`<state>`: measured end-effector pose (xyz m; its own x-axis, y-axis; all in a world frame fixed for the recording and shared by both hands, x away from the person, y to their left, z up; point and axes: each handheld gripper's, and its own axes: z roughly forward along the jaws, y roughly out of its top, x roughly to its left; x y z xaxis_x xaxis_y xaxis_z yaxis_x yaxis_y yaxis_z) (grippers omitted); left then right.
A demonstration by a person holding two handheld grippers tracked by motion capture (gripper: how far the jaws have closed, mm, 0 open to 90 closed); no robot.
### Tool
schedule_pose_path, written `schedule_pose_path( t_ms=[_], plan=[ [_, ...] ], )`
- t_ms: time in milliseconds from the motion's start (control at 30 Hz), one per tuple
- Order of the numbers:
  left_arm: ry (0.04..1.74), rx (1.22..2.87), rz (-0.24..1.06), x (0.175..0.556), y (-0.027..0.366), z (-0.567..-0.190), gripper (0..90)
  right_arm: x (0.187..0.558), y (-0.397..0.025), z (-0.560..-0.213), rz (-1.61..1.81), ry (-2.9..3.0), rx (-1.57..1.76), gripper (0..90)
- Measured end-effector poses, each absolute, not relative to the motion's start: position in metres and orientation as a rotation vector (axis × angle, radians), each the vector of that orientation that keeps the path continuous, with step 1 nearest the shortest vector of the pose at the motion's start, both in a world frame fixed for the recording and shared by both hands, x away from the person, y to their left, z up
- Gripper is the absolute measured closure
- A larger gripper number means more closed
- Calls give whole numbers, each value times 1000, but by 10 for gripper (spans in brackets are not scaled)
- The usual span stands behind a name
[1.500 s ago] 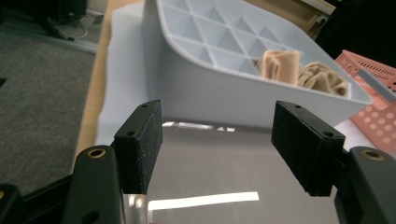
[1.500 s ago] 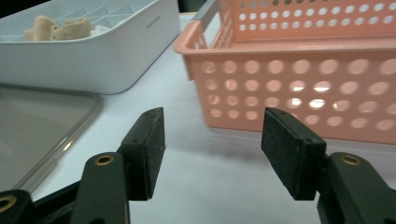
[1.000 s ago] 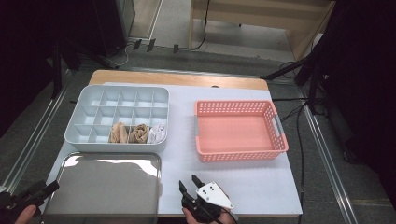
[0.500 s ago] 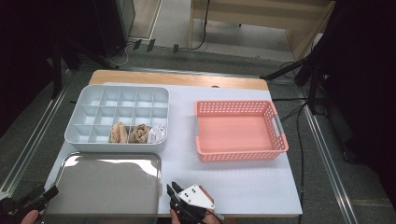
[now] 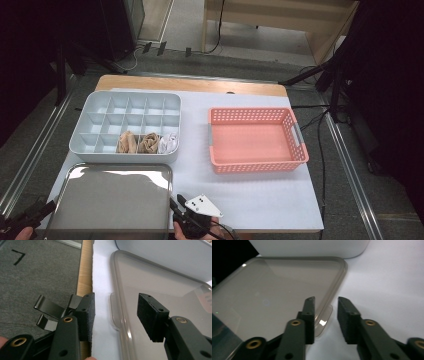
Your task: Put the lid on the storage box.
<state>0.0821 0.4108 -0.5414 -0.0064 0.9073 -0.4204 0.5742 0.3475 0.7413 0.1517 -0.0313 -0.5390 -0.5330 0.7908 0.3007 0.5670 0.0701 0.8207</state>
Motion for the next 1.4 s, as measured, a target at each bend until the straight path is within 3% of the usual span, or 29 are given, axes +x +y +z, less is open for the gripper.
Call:
schedule_pose_path(
  t_ms=[467,900,1267,1400],
  plan=[
    [1683,1315,384,88,411,-543,540,155,-22,-544,1497,2173,1550,528],
    [1698,1326,365,90,404,-543,620,156,-23,-544,1520,2075,1722,640],
    [1703,1272,325,89,408,-545,616,161,-30,-546,1603,2014,1936,672],
    [1702,1255,311,89,409,-546,620,162,-30,-546,1593,2010,1962,723]
  ],
)
